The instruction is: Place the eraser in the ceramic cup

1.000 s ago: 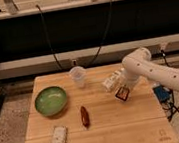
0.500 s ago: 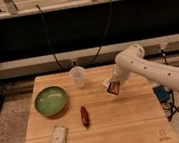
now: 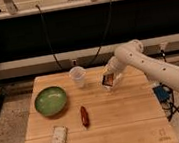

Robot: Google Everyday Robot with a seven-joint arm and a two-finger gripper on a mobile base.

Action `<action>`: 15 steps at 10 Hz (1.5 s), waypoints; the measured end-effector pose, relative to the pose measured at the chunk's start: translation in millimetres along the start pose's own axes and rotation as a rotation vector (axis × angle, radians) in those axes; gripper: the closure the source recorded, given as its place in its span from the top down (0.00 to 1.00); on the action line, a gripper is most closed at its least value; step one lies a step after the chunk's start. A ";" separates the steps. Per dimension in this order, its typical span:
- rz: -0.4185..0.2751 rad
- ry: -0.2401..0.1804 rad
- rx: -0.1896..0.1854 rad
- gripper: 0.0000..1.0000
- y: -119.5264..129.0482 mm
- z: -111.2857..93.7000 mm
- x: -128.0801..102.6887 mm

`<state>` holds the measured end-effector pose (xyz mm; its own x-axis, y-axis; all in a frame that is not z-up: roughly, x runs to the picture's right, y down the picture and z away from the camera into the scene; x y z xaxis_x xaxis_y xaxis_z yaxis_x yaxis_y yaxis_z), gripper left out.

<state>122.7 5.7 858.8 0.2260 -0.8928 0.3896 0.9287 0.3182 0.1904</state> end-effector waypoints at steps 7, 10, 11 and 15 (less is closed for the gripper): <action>-0.127 0.067 0.078 0.00 -67.8 -21.7 18.2; -0.181 0.103 0.110 0.00 -97.4 -33.2 24.5; -0.196 0.114 0.127 0.00 -107.6 -35.3 26.9; -0.236 0.148 0.161 0.00 -133.2 -31.2 32.7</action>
<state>15.6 -75.8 818.0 0.0618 -0.9809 0.1843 0.9047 0.1330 0.4047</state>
